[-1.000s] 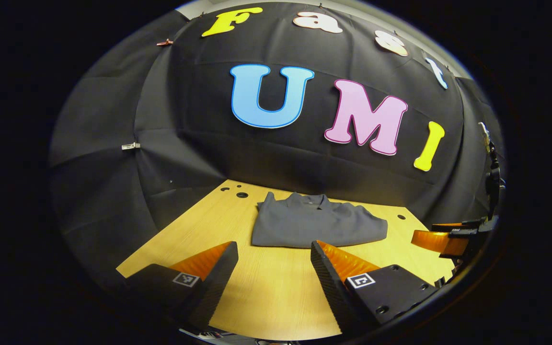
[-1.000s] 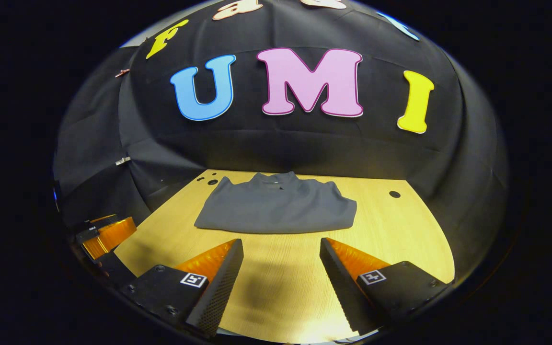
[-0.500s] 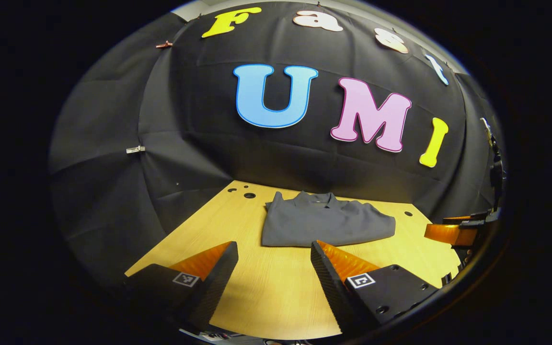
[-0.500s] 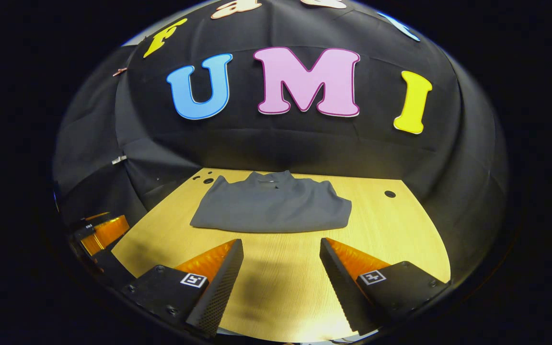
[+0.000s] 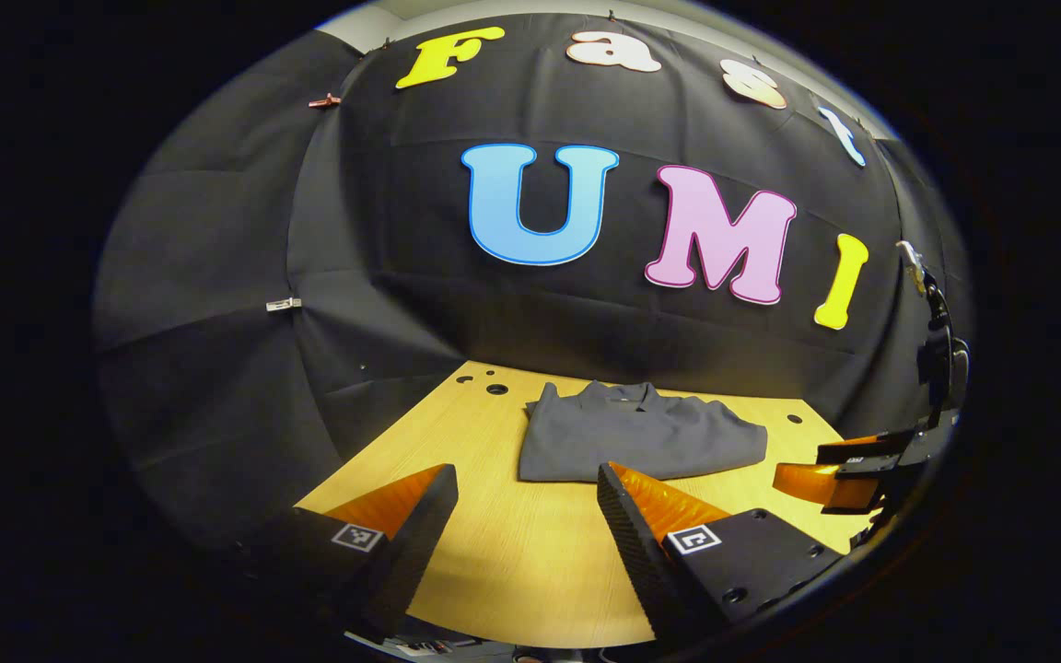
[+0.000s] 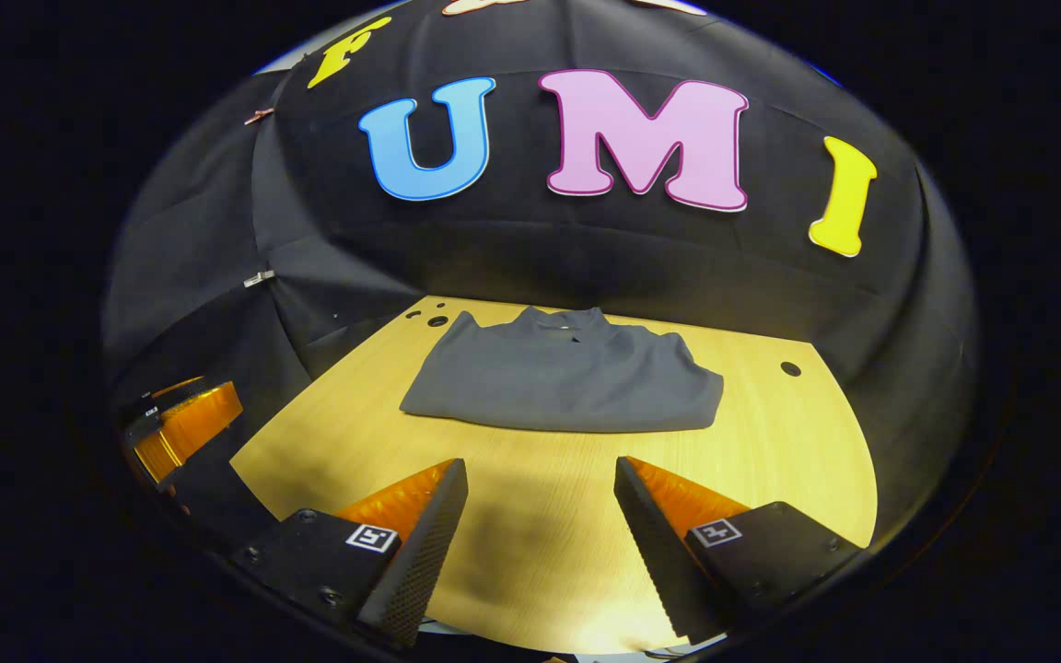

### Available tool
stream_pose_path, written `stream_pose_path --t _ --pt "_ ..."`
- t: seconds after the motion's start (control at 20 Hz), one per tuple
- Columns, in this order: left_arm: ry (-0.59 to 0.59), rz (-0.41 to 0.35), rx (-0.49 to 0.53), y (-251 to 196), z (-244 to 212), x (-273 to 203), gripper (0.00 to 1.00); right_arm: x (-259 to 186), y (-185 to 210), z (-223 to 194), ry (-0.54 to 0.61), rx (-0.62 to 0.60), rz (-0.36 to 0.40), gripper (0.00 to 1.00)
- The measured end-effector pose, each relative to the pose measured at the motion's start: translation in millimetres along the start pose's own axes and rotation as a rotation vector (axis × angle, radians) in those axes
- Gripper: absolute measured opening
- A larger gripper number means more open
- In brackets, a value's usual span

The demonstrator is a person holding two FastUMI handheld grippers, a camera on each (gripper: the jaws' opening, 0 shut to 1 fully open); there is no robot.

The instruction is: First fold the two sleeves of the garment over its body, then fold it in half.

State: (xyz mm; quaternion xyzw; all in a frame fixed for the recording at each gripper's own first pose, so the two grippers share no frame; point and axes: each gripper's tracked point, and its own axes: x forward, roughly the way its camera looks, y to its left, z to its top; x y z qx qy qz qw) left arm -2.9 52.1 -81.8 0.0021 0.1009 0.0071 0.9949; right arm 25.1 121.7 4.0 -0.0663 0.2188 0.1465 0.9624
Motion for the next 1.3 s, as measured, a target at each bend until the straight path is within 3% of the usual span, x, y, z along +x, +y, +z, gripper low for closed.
stream_pose_path --t 0.8,1.3 --pt "-0.060 0.018 0.003 -13 18 -23 0.96 -1 9 20 -0.049 -0.019 0.039 0.99" --pt "-0.036 -0.016 -0.019 -29 10 -20 0.96 -9 -18 17 -0.061 -0.001 -0.012 0.99"
